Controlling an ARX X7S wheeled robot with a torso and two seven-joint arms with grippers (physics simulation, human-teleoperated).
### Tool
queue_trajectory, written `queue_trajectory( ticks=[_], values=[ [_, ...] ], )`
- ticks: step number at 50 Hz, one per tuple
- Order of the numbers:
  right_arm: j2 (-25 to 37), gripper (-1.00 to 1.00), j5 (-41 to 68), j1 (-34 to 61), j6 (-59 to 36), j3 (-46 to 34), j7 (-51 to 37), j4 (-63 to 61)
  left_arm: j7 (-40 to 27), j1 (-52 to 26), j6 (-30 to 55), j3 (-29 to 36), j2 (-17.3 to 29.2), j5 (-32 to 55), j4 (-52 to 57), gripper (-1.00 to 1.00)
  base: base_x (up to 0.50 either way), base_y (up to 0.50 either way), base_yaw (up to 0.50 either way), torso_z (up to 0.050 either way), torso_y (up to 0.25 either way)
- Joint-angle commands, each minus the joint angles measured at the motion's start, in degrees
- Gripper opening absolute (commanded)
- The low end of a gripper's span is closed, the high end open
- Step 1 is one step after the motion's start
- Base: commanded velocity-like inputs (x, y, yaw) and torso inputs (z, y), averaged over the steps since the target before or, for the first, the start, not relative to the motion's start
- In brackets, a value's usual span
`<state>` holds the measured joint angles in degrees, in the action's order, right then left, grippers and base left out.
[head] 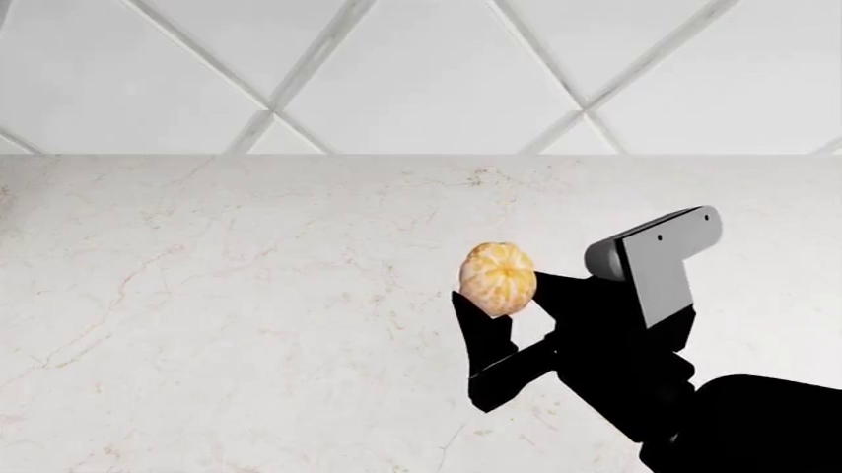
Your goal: Pick the beet, tangerine from the counter and place them in the cabinet. Then close the cabinet.
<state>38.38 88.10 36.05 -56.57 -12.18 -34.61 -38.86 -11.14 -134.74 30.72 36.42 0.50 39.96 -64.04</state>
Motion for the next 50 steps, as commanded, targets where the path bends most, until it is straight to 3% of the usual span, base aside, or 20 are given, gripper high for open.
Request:
queue_trajectory(
  ticks=[1,6,15,43,44,50],
  values=[
    [0.0,-1.0,-1.83,0.06,-0.53,-0.7,2.03,1.64,-0.81,-0.26,-5.47,9.48,-0.5,9.37,-8.77,-1.0,0.0,0.0,0.0,0.0,0.0],
    [-0.35,-1.0,-1.69,1.64,-0.92,-1.2,1.96,3.22,-2.03,-0.17,-7.62,17.12,-0.5,16.62,-10.95,-1.0,0.0,0.0,0.0,0.0,0.0],
    [-0.76,-1.0,-2.16,3.5,-0.56,-1.12,2.35,4.97,-2.5,2.07,-7.12,11.91,-0.5,9.96,-10.95,-1.0,0.0,0.0,0.0,0.0,0.0],
    [-1.32,-1.0,-3.24,3.49,0.54,-1.54,1.64,5.62,-2.5,2.07,-7.12,11.91,-0.5,9.96,-10.95,-1.0,0.0,0.0,0.0,0.0,0.0],
    [-1.32,-1.0,-3.32,3.38,0.62,-1.53,1.69,5.6,-2.5,2.07,-7.12,11.91,-0.5,9.96,-10.95,1.0,0.0,0.0,0.0,0.0,0.0],
    [-1.32,-1.0,-3.81,2.76,1.1,-1.53,2.21,5.52,-2.5,2.07,-7.12,11.91,-0.5,9.96,-10.95,1.0,0.0,0.0,0.0,0.0,0.0]
  ],
)
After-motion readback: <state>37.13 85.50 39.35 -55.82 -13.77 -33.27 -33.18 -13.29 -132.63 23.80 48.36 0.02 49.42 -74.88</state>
